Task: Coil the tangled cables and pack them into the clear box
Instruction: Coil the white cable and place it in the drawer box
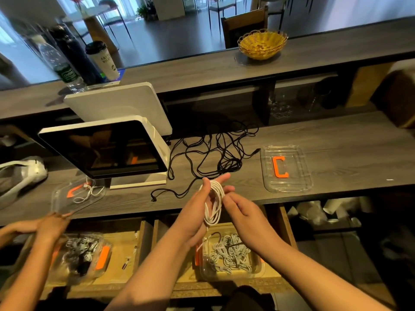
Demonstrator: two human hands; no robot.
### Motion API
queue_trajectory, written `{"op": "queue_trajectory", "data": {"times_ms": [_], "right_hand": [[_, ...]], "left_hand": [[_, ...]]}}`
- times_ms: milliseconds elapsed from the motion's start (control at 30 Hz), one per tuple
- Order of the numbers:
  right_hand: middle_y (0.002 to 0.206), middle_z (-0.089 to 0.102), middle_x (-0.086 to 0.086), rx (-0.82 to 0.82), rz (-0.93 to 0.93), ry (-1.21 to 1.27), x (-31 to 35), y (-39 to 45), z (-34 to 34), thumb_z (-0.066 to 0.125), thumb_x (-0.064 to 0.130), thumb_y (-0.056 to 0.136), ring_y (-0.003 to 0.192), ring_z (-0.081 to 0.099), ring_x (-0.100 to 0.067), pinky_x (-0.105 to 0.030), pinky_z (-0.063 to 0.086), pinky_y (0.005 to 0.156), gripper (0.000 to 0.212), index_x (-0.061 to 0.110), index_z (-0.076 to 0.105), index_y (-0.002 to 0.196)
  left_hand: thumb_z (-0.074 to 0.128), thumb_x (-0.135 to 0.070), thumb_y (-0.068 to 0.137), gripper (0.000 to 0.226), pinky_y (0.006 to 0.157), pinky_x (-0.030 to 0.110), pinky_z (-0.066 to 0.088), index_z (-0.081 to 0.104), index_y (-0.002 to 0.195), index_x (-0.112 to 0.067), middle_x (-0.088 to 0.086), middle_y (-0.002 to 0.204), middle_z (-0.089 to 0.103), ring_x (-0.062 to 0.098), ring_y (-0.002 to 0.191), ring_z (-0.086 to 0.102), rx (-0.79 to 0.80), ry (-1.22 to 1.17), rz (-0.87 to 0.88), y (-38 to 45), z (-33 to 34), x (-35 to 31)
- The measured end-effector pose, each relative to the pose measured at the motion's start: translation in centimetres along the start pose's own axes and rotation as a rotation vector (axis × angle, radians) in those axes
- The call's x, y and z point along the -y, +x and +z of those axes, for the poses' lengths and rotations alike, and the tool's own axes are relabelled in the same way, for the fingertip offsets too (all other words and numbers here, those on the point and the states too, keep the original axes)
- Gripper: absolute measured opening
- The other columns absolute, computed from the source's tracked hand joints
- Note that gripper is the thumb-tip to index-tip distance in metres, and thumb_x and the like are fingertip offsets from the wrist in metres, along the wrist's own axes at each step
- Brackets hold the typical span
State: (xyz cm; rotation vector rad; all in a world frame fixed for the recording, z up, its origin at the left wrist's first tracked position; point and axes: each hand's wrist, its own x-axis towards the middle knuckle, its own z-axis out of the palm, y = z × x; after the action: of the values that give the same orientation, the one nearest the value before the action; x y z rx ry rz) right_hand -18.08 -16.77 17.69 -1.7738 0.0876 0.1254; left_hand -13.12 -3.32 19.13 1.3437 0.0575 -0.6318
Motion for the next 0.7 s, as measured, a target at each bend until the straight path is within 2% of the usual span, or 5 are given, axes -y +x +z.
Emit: {"op": "queue_trajectory", "data": {"times_ms": [133,267,433,600,700], "right_hand": [[0.093,0.068,0.006,0.009,0.042,0.1,-0.1,-0.2,0.3,0.044,0.046,0.101,0.09,0.063,-0.015,-0.049,0.051,0.086,0.023,0.032,0.062,0.097],[0.106,0.071,0.01,0.057,0.063,0.247,0.4,-0.5,0.6,0.054,0.054,0.091,0.1,0.066,-0.003,-0.031,0.053,0.089,0.028,0.037,0.062,0.113],[0.103,0.073,-0.003,0.094,0.049,0.332,0.7,-0.9,-0.1,0.063,0.035,0.091,0.099,0.068,-0.015,-0.027,0.054,0.087,0.027,0.021,0.068,0.114],[0.078,0.067,-0.007,0.319,0.195,0.471,0.4,-1.1,-1.6,0.071,0.029,0.087,0.074,0.063,-0.016,-0.027,0.052,0.076,0.022,0.011,0.068,0.098],[0.07,0.06,-0.009,0.358,0.241,0.569,1.0,-1.4,-2.1,0.068,0.02,0.091,0.059,0.059,-0.01,-0.018,0.049,0.059,0.01,0.011,0.066,0.087]], "left_hand": [[0.035,-0.058,0.096,0.054,0.116,0.046,0.035,0.067,0.129,-0.029,0.01,0.115,0.068,0.023,0.117,0.062,0.003,-0.204,0.023,0.1,1.0,0.3],[0.032,-0.058,0.096,0.052,0.108,0.039,0.045,0.069,0.124,-0.036,0.008,0.117,0.069,0.02,0.123,0.06,-0.062,-0.108,0.091,0.0,2.5,0.7],[0.029,-0.059,0.097,0.049,0.095,0.021,0.048,0.066,0.127,-0.044,-0.003,0.137,0.058,0.006,0.125,0.056,-0.08,0.05,0.164,-0.5,2.9,0.9],[0.033,-0.057,0.099,0.047,0.047,0.017,0.04,0.071,0.12,-0.038,0.003,0.074,0.047,0.006,0.06,0.047,-0.029,0.02,0.11,-0.8,3.1,0.6],[0.036,-0.06,0.098,0.049,0.04,0.019,0.034,0.074,0.115,-0.033,0.008,0.071,0.033,0.011,0.058,0.036,-0.062,0.015,0.095,-1.0,3.3,0.5]]}}
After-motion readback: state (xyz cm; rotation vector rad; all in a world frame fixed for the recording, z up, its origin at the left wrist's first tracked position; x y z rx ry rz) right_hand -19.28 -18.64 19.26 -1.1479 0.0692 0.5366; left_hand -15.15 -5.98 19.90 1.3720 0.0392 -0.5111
